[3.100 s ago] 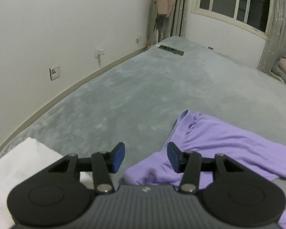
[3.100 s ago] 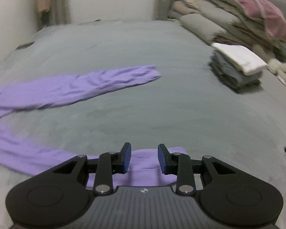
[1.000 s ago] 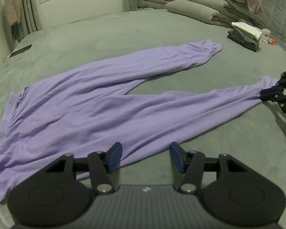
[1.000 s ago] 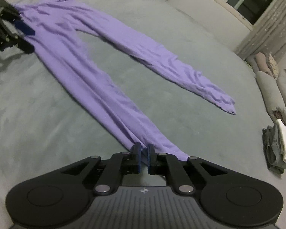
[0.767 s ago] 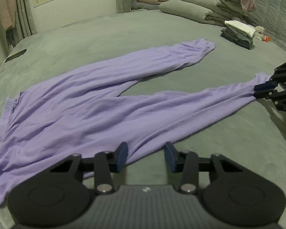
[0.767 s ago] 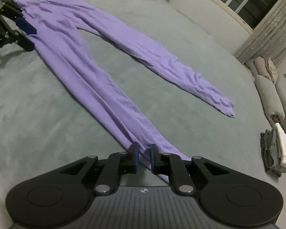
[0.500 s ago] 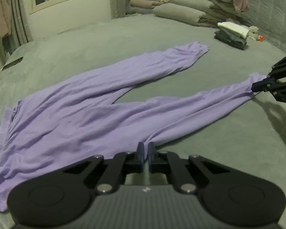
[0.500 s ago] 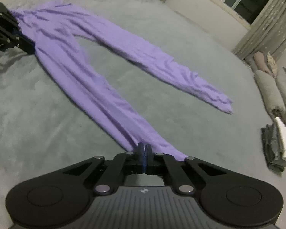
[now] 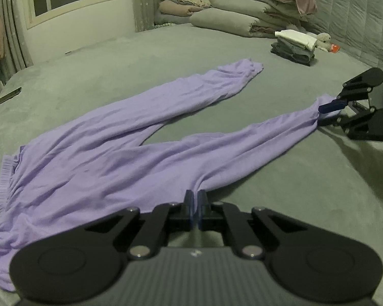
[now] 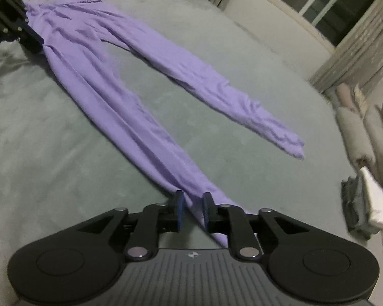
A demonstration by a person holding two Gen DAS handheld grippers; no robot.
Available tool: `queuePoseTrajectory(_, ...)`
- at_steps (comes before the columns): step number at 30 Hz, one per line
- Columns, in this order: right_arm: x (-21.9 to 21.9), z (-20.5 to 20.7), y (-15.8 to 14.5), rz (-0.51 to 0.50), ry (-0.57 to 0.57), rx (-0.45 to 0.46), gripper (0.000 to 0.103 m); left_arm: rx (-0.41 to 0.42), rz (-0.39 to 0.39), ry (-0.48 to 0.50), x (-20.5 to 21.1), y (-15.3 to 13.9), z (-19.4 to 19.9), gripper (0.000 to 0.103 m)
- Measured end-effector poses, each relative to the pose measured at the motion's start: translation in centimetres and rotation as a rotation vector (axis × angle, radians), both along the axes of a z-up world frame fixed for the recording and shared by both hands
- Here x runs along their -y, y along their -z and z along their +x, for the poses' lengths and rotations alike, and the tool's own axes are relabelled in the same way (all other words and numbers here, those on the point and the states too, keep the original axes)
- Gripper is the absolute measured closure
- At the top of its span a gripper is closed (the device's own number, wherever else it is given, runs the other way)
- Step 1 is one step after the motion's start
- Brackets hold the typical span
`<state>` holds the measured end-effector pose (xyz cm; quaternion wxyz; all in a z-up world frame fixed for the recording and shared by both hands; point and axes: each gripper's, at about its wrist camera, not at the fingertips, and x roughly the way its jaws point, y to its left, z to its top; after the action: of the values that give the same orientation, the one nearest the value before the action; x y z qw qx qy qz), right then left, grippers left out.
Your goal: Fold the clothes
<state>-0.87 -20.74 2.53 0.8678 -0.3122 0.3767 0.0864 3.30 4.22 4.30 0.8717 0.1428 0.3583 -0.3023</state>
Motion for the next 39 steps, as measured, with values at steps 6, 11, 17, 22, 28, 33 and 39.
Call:
queuePoseTrajectory(6,0.2,-0.3,-0.5,0.029,-0.021,0.027,0.077,0.013,-0.015,0.042,-0.3,-0.5,-1.0,0.101)
queuePoseTrajectory(11,0.6,0.2,-0.4,0.065,-0.031,0.022,0.078,0.027,-0.03,0.089,-0.3,-0.6,-1.9,0.101)
queuePoseTrajectory(17,0.1,0.4,0.4,0.054,-0.056,-0.024,0.101,0.026,-0.002,0.082,0.1,-0.1,-2.0,0.101)
queuePoseTrajectory(22,0.1,-0.7,-0.3,0.027,-0.04,-0.004,0.103,0.02,-0.016,0.076,-0.4,-0.3,-2.0,0.1)
queuePoseTrajectory(28,0.2,-4.0,-1.9,0.032,-0.111,-0.002,0.103,0.025,-0.094,0.057,-2.3,-1.7,-2.0,0.096)
queuePoseTrajectory(33,0.2,-5.8,-0.1,-0.045,-0.15,-0.1,0.103,0.012,-0.087,0.01,-2.6,-1.7,-1.5,0.096)
queuePoseTrajectory(39,2.8,-6.4,-0.5,0.049,-0.083,-0.103,0.093,-0.033,-0.094,-0.086,-2.9,-1.4,-0.4,0.091)
